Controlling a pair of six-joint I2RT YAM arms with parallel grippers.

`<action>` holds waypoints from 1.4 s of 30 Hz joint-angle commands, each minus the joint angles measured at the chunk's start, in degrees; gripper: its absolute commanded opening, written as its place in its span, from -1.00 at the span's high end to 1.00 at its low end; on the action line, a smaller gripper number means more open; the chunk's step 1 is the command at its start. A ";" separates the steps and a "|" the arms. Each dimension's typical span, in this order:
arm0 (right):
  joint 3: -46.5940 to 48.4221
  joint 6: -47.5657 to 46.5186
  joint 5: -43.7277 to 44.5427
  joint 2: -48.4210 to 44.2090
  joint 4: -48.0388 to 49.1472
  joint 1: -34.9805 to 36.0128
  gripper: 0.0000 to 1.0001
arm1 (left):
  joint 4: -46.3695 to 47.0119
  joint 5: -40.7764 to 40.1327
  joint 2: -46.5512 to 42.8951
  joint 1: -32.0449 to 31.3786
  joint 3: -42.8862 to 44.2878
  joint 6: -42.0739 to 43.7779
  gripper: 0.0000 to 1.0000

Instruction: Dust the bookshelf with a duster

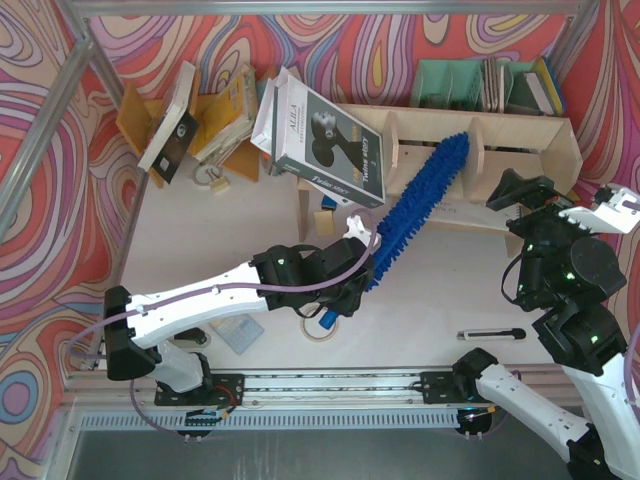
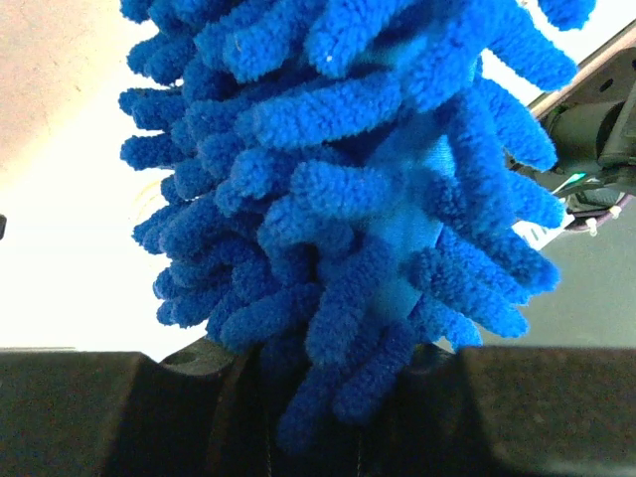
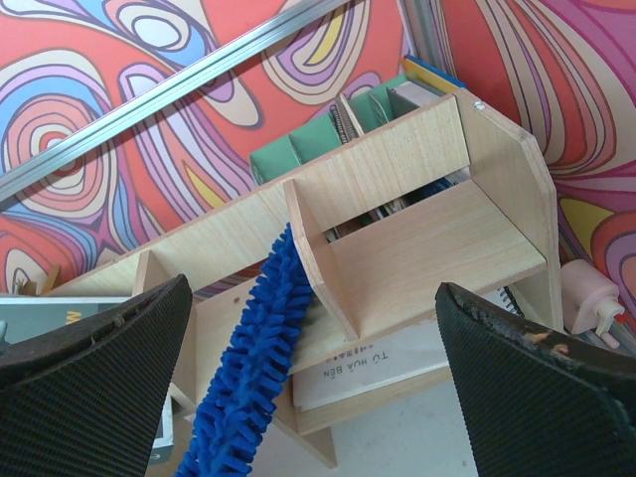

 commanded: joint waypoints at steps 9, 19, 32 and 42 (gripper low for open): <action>0.01 -0.38 0.93 0.07 1.70 0.06 -0.97 | -0.11 -1.41 -3.36 0.22 -1.65 1.81 1.00; -0.10 -0.68 0.83 0.26 2.14 0.08 -0.98 | 4.98 -0.35 -10.77 0.11 -4.96 3.92 1.00; -0.44 -0.03 0.38 0.42 1.74 0.08 -0.97 | 5.02 -2.87 -19.57 0.19 -8.73 10.44 1.00; -0.39 0.88 -0.33 1.10 0.77 0.04 -0.97 | 7.68 -6.96 -20.82 2.06 -8.57 21.59 1.00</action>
